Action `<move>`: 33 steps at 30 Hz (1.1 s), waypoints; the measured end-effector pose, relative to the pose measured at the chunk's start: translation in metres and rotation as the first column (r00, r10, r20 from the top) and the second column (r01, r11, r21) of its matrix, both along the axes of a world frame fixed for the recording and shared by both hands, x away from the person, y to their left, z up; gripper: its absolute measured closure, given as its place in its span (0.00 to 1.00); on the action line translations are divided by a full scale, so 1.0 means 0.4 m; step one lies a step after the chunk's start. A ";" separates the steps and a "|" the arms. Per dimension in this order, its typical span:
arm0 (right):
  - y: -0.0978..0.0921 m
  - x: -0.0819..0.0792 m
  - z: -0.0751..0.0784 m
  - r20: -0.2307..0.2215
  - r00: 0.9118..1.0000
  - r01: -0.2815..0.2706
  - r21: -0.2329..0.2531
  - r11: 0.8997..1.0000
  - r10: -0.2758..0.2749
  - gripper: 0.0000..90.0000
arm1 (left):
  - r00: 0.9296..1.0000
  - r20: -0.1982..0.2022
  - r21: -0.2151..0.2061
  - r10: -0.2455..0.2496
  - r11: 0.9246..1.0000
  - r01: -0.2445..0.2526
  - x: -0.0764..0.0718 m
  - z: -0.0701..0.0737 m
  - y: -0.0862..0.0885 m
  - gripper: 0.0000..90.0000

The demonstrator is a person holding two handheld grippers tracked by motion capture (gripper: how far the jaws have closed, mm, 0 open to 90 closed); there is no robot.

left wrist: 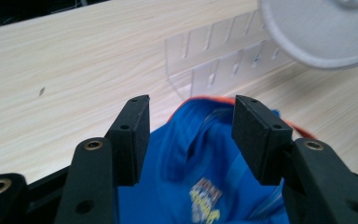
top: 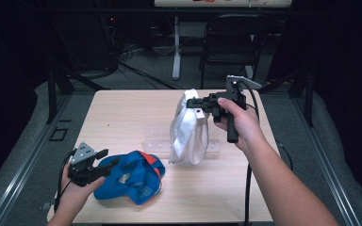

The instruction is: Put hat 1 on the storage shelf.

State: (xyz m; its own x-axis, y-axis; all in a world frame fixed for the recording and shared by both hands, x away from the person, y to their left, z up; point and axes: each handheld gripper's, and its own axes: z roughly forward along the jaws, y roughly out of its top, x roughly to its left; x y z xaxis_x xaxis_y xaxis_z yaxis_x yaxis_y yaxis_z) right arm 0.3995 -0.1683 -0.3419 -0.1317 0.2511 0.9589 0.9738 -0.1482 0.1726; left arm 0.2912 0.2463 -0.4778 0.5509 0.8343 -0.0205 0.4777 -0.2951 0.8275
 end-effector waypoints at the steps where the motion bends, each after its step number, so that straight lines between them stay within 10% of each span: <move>1: 0.003 0.003 0.000 -0.003 1.000 -0.003 -0.002 1.000 0.003 0.88 | 1.000 0.005 -0.005 -0.008 1.000 0.008 0.003 0.005 -0.011 0.52; 24: 0.079 0.070 0.011 -0.013 1.000 0.026 -0.014 1.000 -0.027 0.88 | 0.984 0.079 -0.004 -0.160 0.987 0.160 0.029 0.083 -0.204 0.50; 33: 0.105 0.086 0.016 -0.011 0.999 0.040 -0.015 0.999 -0.041 0.88 | 0.968 0.086 0.072 -0.235 0.971 0.229 0.029 0.080 -0.286 0.46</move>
